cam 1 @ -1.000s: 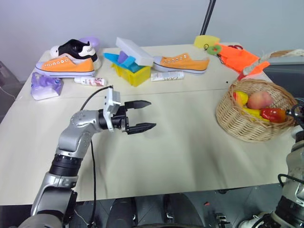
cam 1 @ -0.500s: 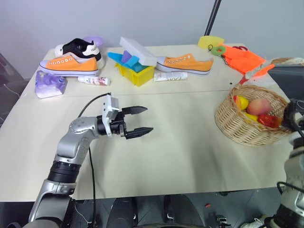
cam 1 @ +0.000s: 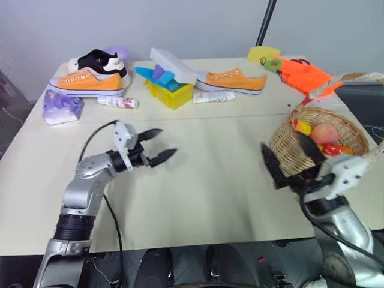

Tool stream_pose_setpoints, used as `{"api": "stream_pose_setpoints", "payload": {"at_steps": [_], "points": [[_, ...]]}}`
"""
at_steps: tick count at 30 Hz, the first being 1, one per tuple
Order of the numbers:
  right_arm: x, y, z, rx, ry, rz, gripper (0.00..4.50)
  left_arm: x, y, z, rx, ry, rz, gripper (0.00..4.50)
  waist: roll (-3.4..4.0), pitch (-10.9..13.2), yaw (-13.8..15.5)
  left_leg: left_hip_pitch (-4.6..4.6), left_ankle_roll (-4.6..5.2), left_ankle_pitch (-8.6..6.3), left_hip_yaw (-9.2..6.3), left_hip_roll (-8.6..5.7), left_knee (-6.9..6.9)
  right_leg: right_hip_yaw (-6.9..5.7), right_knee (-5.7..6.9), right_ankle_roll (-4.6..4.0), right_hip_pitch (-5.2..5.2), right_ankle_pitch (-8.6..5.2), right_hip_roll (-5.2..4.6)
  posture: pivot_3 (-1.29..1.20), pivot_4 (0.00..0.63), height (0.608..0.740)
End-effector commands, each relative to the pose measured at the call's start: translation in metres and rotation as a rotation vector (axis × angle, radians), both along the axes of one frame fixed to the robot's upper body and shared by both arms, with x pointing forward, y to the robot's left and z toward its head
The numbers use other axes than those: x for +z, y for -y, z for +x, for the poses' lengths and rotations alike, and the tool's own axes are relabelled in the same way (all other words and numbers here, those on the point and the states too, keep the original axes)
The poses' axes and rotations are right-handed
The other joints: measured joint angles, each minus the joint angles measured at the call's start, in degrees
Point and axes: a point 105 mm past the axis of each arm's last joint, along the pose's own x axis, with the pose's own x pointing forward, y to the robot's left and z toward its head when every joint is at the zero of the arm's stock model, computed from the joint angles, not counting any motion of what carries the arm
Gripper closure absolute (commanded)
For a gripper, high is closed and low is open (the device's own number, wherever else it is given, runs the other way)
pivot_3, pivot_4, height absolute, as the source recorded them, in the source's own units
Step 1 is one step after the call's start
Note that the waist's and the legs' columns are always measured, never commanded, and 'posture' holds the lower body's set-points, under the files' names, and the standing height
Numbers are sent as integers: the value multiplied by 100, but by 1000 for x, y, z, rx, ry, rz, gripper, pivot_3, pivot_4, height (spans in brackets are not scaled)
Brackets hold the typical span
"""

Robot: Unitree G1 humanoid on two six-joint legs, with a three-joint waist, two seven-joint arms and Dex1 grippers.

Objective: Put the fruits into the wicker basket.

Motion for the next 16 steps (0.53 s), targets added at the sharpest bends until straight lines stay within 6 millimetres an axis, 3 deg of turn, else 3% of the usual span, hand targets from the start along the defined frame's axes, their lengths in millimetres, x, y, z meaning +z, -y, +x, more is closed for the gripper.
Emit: {"api": "stream_pose_setpoints", "payload": {"at_steps": [1,6,10,16], "points": [[-9,-16,18,197,-6,-107,65,4,-47,9,268,82,5,0,-5,2,-20,1,1,-1,1,-1,1,-1,-1,0,0,0,0,0,150,740],[-13,-23,42,332,-23,-184,65,12,-76,-1,447,145,3,0,-18,7,33,-6,4,-2,3,-1,-4,-7,1,16,-5,10,-3,0,150,740],[-14,-32,55,408,-17,-199,65,11,-101,-20,563,147,-3,0,-20,6,6,-6,9,-5,7,1,-7,-9,1,18,-5,12,-9,0,150,740],[-21,-37,59,461,-35,-196,65,11,-112,-37,607,148,38,0,-21,5,14,-4,9,-6,9,3,-6,-14,2,18,-5,12,-18,0,150,740]]}}
